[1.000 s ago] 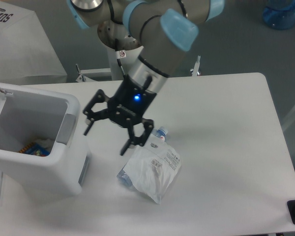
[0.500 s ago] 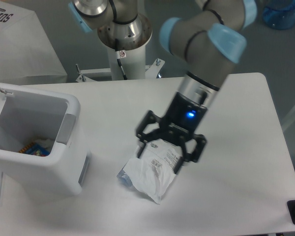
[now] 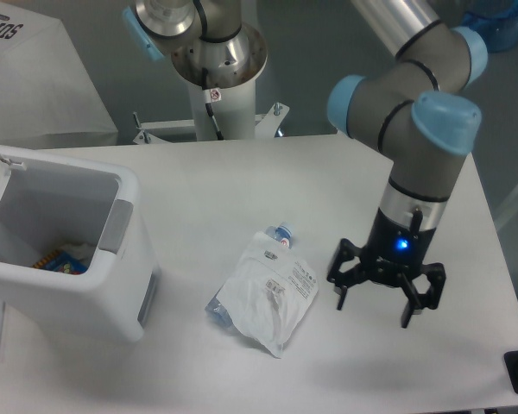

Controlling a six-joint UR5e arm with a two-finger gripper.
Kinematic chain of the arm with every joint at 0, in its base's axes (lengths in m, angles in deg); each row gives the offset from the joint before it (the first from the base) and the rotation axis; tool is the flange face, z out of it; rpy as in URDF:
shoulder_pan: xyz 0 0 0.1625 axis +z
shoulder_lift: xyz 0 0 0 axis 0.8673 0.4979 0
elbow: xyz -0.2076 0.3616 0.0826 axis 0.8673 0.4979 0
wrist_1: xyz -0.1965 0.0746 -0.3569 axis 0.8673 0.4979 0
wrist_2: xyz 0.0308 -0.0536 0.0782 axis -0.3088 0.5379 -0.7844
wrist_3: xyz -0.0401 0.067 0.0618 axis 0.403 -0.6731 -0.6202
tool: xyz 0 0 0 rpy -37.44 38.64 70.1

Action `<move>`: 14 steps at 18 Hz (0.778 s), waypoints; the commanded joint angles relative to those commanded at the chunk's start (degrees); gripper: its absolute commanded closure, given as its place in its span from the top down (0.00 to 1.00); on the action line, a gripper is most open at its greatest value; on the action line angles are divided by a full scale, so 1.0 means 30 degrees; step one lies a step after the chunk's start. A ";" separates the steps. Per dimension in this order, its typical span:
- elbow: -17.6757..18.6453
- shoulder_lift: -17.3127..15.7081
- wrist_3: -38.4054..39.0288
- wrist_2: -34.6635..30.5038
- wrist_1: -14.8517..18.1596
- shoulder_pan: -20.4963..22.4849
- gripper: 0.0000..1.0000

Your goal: Open the trash can

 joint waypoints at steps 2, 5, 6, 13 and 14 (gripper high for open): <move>-0.0204 0.0089 -0.0612 -0.0966 0.0059 -0.0029 1.00; -0.1459 0.0615 -0.2834 -0.2197 0.1603 -0.0234 1.00; -0.2132 0.0819 -0.3713 -0.2665 0.2772 -0.0235 1.00; -0.3722 0.1582 -0.5831 -0.5947 0.5275 -0.1112 1.00; -0.3663 0.1670 -0.5831 -0.6212 0.5187 -0.1346 1.00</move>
